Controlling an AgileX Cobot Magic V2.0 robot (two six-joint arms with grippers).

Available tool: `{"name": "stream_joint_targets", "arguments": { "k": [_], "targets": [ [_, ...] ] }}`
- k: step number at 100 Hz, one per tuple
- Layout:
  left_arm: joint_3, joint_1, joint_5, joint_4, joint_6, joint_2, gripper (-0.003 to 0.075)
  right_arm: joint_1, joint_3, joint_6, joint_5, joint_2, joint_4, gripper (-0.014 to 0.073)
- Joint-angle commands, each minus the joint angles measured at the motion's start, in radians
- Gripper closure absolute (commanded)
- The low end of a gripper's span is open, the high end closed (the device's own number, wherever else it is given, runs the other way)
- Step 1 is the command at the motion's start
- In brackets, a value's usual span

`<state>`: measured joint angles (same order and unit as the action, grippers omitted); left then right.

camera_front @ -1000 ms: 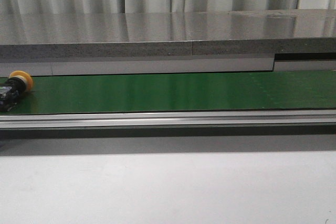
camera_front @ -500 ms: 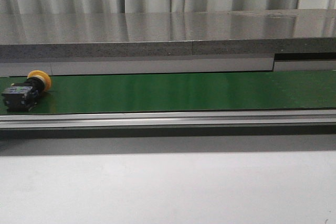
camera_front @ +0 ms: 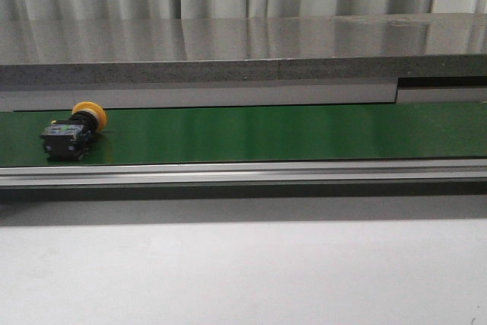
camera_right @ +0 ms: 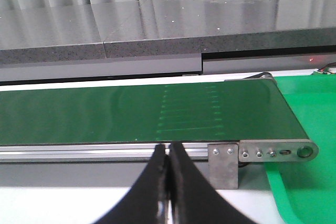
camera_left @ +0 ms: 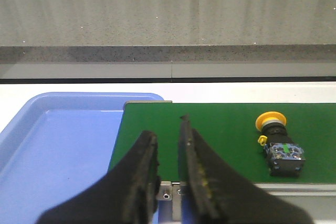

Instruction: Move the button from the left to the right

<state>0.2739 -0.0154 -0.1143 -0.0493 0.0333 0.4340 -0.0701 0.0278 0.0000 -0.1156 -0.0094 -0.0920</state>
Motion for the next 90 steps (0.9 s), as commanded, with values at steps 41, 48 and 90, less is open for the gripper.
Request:
{"name": "stream_joint_targets", "arguments": {
  "k": [41,48,90],
  "targets": [
    [0.030,0.008,0.069,-0.010,-0.003,0.004,0.0741,-0.001,-0.015,0.000,0.102,-0.020,0.010,0.0660],
    [0.030,0.008,0.069,-0.010,-0.003,0.004,0.0741,-0.001,-0.015,0.000,0.107,-0.020,0.010,0.0660],
    [0.030,0.008,0.069,-0.010,-0.003,0.004,0.0741,-0.001,-0.133,0.000,0.036,0.009,0.009,0.0660]
  ]
}}
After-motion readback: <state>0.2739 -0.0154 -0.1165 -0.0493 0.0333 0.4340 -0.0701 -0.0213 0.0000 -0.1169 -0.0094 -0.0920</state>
